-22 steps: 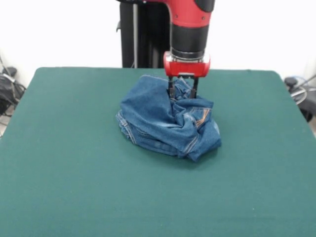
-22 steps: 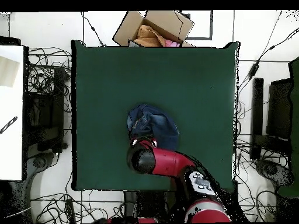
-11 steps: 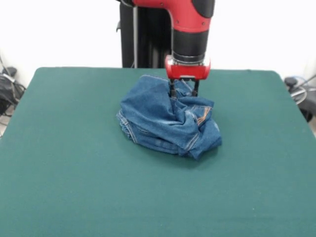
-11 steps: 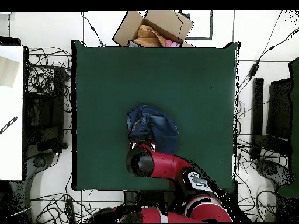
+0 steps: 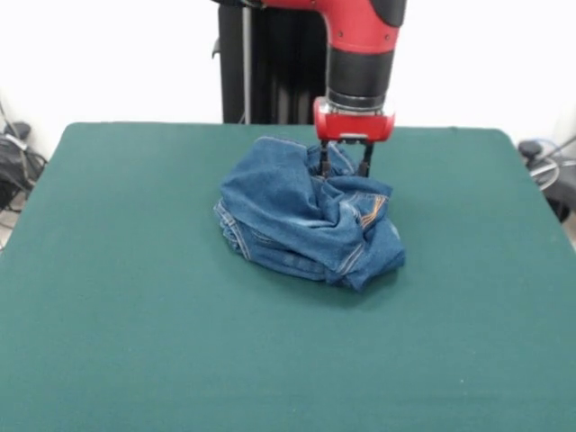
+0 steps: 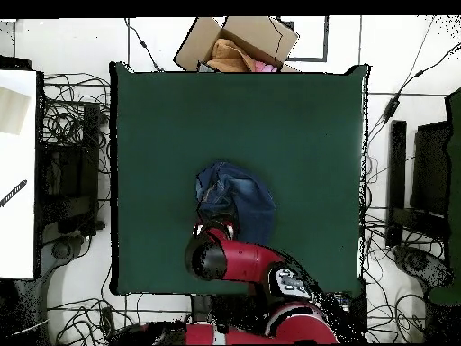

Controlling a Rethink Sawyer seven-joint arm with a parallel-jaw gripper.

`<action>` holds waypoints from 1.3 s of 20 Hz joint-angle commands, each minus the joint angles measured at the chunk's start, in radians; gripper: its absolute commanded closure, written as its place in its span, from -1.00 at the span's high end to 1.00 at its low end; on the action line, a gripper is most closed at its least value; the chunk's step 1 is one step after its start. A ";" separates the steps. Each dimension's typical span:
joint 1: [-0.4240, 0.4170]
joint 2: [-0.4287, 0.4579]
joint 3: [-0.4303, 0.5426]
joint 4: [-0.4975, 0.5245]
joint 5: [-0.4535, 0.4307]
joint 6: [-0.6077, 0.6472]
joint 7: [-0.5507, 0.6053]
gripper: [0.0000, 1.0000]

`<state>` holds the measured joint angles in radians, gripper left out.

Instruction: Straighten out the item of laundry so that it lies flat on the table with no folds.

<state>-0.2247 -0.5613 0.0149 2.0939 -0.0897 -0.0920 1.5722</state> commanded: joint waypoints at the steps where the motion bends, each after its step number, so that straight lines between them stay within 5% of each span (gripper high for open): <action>1: 0.079 0.015 -0.057 0.025 0.033 -0.028 0.214 1.00; 26: 0.109 0.016 -0.078 0.022 0.046 -0.036 0.236 1.00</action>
<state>-0.1303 -0.5613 -0.0756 2.0943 -0.0897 -0.1052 1.5726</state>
